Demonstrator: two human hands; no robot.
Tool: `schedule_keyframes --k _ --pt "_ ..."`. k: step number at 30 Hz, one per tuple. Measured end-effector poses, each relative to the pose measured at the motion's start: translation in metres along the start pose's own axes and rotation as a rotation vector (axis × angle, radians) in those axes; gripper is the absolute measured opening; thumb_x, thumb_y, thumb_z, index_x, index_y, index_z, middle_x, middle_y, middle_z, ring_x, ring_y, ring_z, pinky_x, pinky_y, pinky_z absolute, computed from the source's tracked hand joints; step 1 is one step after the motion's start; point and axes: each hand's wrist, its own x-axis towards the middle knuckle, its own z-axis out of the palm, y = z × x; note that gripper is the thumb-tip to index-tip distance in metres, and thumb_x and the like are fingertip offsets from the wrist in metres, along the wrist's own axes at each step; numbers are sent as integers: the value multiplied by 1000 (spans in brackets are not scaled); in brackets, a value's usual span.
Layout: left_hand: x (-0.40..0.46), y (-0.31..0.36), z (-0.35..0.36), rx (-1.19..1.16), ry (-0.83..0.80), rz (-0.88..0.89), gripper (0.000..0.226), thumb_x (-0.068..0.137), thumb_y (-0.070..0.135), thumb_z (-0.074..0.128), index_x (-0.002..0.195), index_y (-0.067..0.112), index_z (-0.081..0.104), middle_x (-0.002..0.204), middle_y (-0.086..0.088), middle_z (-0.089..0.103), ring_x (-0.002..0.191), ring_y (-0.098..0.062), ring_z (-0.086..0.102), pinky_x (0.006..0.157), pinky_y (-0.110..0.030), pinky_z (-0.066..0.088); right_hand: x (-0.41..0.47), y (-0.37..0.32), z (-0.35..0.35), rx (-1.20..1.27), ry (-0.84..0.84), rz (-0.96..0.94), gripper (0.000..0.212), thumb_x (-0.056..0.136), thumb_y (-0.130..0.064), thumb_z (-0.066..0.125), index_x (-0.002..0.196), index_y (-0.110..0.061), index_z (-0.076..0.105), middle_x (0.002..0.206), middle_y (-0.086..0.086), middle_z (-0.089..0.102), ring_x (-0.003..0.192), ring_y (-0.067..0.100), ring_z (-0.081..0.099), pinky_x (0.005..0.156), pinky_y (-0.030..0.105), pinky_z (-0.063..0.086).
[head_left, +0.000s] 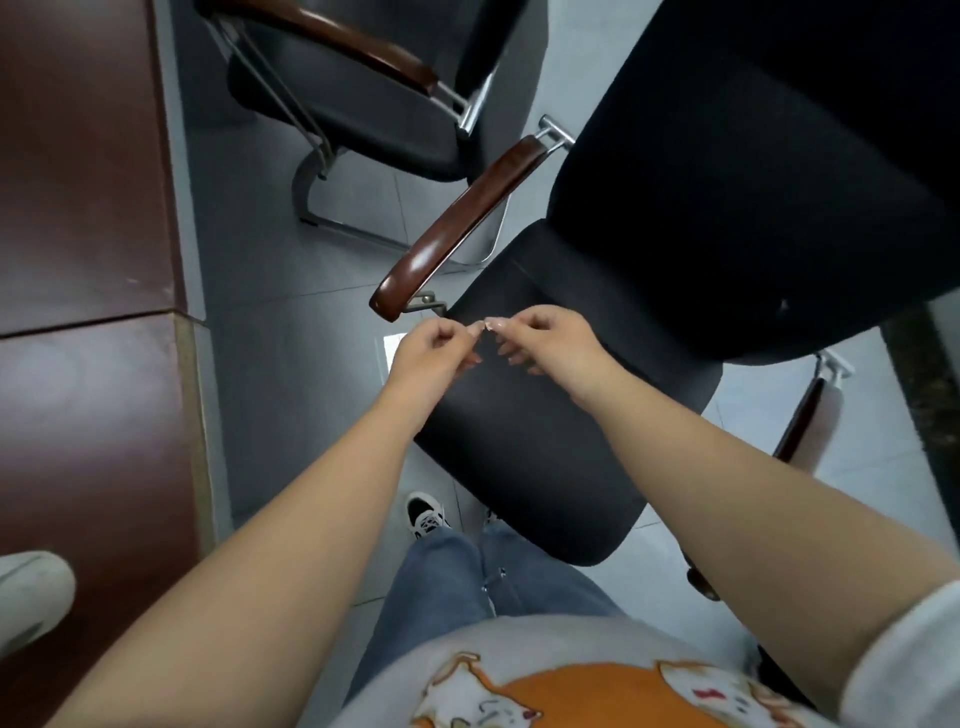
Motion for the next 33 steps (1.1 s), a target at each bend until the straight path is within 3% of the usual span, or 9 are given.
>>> schedule_keyframes --k 3,12,18,27,33 --pt "-12 4 15 85 -81 67 21 89 25 60 69 20 53 66 4 57 65 -6 55 72 -22 45 -21 11 -23 -74 40 -19 25 85 -37 64 81 -12 63 67 -4 60 59 4 52 51 10 41" --pt "-50 1 63 376 -205 123 24 86 32 62 69 19 52 64 7 57 60 -1 53 65 -17 40 -62 64 -91 -174 123 28 32 83 -44 65 69 -15 61 59 -2 55 57 10 47 62 24 40" --pt "-73 -15 121 358 -225 64 22 87 30 62 71 19 52 66 7 60 55 3 54 58 -9 41 -72 112 -132 -159 92 44 33 82 -44 65 72 -13 62 61 -1 58 57 9 50 60 20 41" --pt "-122 -74 250 265 -192 -147 20 88 33 60 78 16 54 75 5 63 66 -3 57 71 -19 46 -95 215 -214 -288 -95 159 37 84 -45 62 81 -8 64 66 2 60 60 12 55 60 21 45" --pt "-144 -100 280 138 -90 -207 20 89 33 58 84 14 56 82 1 65 76 -9 59 79 -23 48 -101 237 -234 -366 -167 180 39 87 -41 59 87 -3 64 80 6 64 62 10 55 60 17 45"
